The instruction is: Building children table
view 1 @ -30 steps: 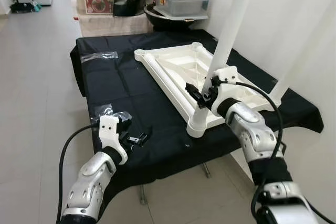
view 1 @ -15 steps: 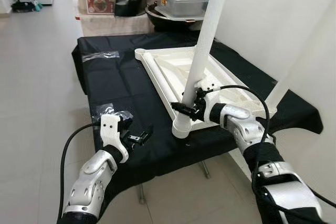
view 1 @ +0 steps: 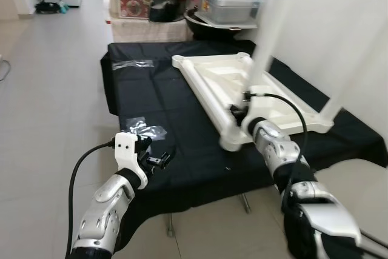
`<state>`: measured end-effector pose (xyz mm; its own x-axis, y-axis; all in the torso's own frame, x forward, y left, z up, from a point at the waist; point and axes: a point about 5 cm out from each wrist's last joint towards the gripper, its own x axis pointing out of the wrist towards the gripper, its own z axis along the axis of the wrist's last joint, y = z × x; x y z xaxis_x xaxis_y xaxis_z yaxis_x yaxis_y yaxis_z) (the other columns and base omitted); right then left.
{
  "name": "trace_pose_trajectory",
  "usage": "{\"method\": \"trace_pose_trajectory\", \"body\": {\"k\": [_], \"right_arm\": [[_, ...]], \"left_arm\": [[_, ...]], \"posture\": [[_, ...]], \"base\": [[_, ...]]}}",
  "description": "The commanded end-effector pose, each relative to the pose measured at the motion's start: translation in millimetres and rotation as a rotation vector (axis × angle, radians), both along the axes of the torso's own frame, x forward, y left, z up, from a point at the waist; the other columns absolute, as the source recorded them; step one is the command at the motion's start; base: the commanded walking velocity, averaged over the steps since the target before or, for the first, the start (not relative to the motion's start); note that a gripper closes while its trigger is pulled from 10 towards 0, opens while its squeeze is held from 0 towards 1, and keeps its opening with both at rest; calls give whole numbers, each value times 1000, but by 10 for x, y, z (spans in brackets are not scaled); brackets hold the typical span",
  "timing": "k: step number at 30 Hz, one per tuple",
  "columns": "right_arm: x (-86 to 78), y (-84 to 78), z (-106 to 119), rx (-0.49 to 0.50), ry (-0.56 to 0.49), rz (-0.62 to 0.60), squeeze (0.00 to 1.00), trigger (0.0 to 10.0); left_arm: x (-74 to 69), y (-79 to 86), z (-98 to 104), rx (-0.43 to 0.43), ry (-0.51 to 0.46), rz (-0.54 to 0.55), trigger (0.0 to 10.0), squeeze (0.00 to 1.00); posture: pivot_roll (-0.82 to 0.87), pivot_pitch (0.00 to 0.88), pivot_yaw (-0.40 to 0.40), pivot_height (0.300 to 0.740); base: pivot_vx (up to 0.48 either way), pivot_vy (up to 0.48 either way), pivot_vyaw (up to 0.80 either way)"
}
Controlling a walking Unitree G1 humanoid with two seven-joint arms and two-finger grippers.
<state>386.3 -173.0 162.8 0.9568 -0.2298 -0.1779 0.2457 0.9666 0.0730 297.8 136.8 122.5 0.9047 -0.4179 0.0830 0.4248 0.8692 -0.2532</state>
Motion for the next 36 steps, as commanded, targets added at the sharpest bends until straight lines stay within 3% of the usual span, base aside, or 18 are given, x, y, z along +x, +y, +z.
{"method": "trace_pose_trajectory", "body": {"k": [1, 3, 6, 7, 8, 9, 10, 13, 14, 16, 18, 23, 25, 26, 29, 33, 34, 36], "right_arm": [[-160, -27, -177, -37, 85, -91, 0, 0], [-213, 66, -163, -46, 73, -75, 0, 0], [-213, 66, -163, -46, 73, -75, 0, 0], [-264, 275, -105, -35, 39, 32, 0, 10000], [-264, 275, -105, -35, 39, 32, 0, 10000], [-268, 431, 45, 7, -49, 180, 1000, 10000], [-245, 508, 174, 41, -109, 305, 1000, 10000], [-216, 539, 276, 58, -150, 391, 1000, 10000], [-165, 509, 373, 51, -187, 466, 0, 10000], [-117, 463, 427, 43, -199, 509, 0, 10000], [-43, 359, 545, 35, -246, 675, 0, 10000], [-52, 308, 569, 12, -259, 773, 0, 10000], [-105, 344, 460, -1, -217, 947, 0, 10000], [-105, 344, 460, -1, -217, 947, 0, 10000], [-126, 480, 362, -20, -179, 1117, 0, 10000], [-113, 562, 338, -22, -178, 1176, 0, 9961], [-103, 620, 317, -30, -179, 1197, 0, 6549], [-103, 620, 317, -30, -179, 1197, 0, 6549]], "left_arm": [[-8, -26, 7, -7, 5, -11, 10000, 0], [-7, -23, 7, -7, 5, -11, 10000, 0], [-7, -23, 7, -7, 5, -11, 10000, 0], [-5, -21, 6, -6, 7, -13, 10000, 0], [-5, -21, 6, -6, 7, -13, 10000, 0], [-2, -20, 3, -5, 8, -16, 10000, 0], [2, -20, 0, -4, 9, -18, 10000, 0], [5, -19, -2, -4, 9, -18, 10000, 0], [8, -19, -3, -4, 9, -17, 10000, 0], [11, -19, -4, -5, 9, -15, 10000, 0], [15, -19, -6, -6, 8, -13, 10000, 0], [18, -22, -10, -7, 9, -12, 10000, 0], [21, -24, -16, -9, 10, -14, 10000, 0], [21, -24, -16, -9, 10, -14, 10000, 0], [25, -28, -23, -8, 11, -16, 10000, 0], [27, -29, -27, -7, 12, -15, 10000, 0], [28, -31, -30, -7, 12, -14, 10000, 0], [28, -31, -30, -7, 12, -14, 10000, 0]], "posture": [[-5, 0, -122, 740], [-5, 0, -122, 740], [-5, 0, -122, 740], [-12, 0, -112, 740], [-12, 0, -112, 740], [-16, 0, -109, 740], [-14, 0, -113, 740], [-13, 0, -116, 740], [-14, 0, -118, 740], [-13, 0, -120, 740], [-13, 0, -123, 740], [-10, 0, -125, 740], [-8, 0, -126, 740], [-8, 0, -126, 740], [2, 0, -133, 740], [9, 0, -139, 740], [13, 0, -143, 740], [13, 0, -143, 740]], "base": [[0, 0, 0], [0, 0, 0], [0, 0, 0], [0, 0, 0], [0, 0, 0], [0, 0, 0], [0, 0, 0], [0, 0, 0], [0, 0, 0], [0, 0, 0], [0, 0, 0], [0, 0, 0], [0, 0, 0], [0, 0, 0], [0, 0, 0], [0, 0, 0], [0, 0, 0], [0, 0, 0]]}}
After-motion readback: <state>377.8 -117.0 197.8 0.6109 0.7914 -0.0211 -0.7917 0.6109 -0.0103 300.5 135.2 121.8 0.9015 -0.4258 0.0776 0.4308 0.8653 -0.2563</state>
